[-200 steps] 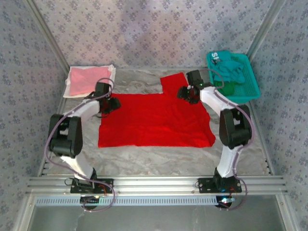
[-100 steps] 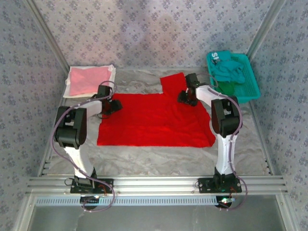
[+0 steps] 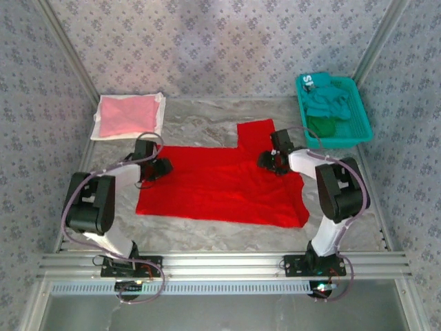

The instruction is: Fold and stack the t-shirts

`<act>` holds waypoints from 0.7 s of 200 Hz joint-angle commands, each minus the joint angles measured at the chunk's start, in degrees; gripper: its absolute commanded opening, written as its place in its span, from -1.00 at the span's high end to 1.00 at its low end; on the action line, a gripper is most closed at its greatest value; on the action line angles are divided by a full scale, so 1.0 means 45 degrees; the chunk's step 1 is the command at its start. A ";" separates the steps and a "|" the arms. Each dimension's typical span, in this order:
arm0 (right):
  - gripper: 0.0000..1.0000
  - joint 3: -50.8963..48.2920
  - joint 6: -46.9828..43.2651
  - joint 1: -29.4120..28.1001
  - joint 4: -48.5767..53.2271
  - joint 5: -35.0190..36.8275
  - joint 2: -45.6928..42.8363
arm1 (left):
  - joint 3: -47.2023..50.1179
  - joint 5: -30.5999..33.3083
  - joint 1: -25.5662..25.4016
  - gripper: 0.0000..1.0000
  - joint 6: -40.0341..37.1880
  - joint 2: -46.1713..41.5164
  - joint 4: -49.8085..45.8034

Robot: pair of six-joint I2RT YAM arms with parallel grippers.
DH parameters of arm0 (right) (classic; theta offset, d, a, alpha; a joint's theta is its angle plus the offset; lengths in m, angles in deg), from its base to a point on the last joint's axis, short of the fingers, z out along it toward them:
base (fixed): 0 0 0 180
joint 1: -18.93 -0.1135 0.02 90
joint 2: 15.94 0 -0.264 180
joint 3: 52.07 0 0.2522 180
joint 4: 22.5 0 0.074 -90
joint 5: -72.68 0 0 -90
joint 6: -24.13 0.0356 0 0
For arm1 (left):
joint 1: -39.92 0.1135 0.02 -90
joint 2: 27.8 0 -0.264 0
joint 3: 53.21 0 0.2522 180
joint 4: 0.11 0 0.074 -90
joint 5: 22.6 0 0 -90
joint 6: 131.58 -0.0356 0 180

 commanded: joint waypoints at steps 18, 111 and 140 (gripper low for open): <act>-0.15 -0.0409 0.0892 -0.0192 0.1470 0.0067 -0.0744 | 0.0000 0.0384 -0.0069 -0.04 0.0052 -0.0938 -0.2123; -0.18 0.6711 -0.1692 0.1357 0.2968 -0.0550 0.2248 | -0.6831 0.0334 0.1127 -0.24 -0.2028 0.2290 -0.3910; -0.19 1.0032 -0.2241 0.1674 0.4494 -0.1042 0.4740 | -0.8607 0.0461 0.1283 -0.26 -0.2602 0.3923 -0.4989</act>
